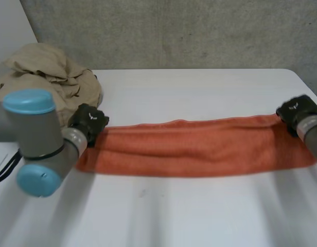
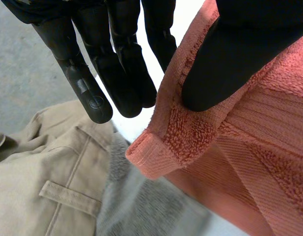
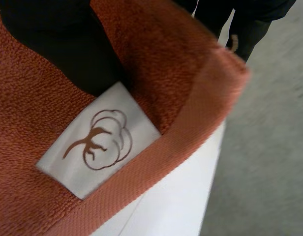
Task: Fold the laundry.
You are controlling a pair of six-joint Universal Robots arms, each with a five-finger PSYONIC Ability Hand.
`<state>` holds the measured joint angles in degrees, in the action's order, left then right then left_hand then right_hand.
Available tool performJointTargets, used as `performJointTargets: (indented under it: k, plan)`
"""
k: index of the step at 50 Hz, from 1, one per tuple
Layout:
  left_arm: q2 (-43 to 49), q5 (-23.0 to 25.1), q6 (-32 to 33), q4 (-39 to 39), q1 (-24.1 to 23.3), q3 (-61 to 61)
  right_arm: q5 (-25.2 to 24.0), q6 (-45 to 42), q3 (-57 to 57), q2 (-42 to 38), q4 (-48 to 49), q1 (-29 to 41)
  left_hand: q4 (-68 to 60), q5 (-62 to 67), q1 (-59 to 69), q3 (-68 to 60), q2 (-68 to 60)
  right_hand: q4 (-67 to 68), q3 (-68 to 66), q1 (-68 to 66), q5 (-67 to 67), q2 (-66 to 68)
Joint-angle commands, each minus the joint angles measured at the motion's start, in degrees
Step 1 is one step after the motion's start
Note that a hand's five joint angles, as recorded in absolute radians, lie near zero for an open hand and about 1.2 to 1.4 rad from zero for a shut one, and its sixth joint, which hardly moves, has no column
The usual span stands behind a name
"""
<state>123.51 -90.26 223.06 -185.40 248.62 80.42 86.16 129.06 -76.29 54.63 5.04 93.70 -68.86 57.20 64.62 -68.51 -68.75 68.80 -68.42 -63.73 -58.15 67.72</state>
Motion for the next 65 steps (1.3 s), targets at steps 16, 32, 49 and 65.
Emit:
performJointTargets:
  k: [16, 32, 49, 65]
  plan:
    - [13.9, -4.2, -3.3, 0.9, -4.8, -21.4, 2.8, 3.2, 20.0, -17.1, 14.3, 4.7, 58.9, -57.2, -54.6, 58.5, 58.8, -58.8, 58.4, 53.7, 58.1, -57.7]
    - [-5.2, -3.3, -12.9, 1.3, -2.7, -5.5, -12.8, 17.8, 6.5, 7.5, -13.4, -6.9, 58.9, -57.2, -54.6, 58.5, 58.8, -56.9, 56.5, 51.9, 56.3, -55.8]
    - [-6.4, 2.0, -14.4, -1.5, -2.3, 0.8, -21.7, 12.5, -9.5, 2.9, -2.8, -14.6, 58.9, -57.2, -54.6, 58.5, 58.8, -37.0, 36.6, 31.9, 36.4, -35.9]
    - [-6.4, 2.1, -15.3, -1.6, -2.3, 1.3, -16.0, 10.1, -7.8, -1.1, 4.4, -16.5, 58.9, -57.2, -54.6, 58.5, 58.8, 11.2, -11.6, -16.3, -11.9, 12.3]
